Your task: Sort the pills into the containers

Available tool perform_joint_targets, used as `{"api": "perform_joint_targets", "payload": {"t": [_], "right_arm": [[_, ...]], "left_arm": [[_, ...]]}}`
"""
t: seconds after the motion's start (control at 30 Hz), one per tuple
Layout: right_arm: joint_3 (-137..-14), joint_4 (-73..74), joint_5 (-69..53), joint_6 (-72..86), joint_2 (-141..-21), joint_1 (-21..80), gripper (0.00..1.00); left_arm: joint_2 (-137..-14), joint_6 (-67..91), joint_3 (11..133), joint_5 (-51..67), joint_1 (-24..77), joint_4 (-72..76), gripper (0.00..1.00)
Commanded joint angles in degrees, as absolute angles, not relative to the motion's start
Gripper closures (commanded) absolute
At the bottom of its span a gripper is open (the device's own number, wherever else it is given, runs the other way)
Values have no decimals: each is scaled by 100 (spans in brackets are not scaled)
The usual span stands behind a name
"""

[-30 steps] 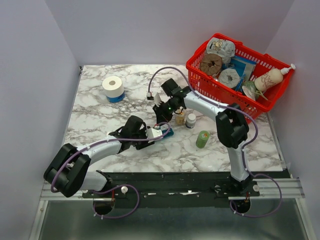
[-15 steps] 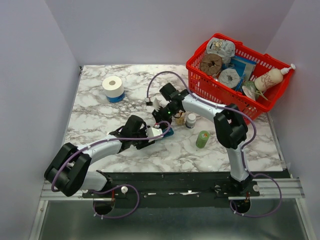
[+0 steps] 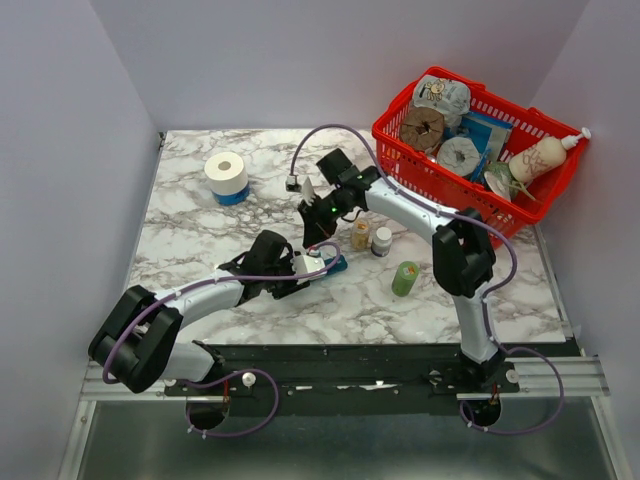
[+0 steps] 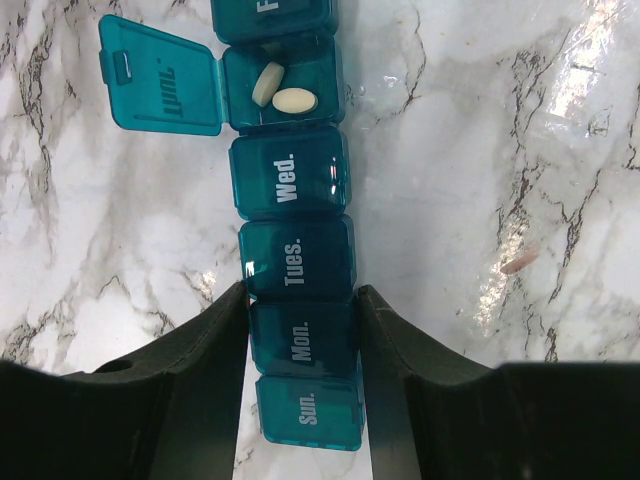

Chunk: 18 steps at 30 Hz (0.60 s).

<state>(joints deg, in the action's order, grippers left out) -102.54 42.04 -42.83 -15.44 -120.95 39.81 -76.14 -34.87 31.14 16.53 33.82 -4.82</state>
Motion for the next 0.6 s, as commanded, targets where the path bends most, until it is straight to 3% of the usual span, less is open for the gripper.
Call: {"api": "perform_joint_targets", "payload": {"t": [0.0, 0.57], "right_arm": [[-10608, 4183, -3753, -1327, -12594, 4008, 86], [-10283, 4342, -3700, -1494, -12577, 4008, 87]], "left_arm": [[-7717, -3419, 3146, 1582, 3357, -659, 84], [-7778, -3410, 3173, 1556, 3357, -694, 84]]}}
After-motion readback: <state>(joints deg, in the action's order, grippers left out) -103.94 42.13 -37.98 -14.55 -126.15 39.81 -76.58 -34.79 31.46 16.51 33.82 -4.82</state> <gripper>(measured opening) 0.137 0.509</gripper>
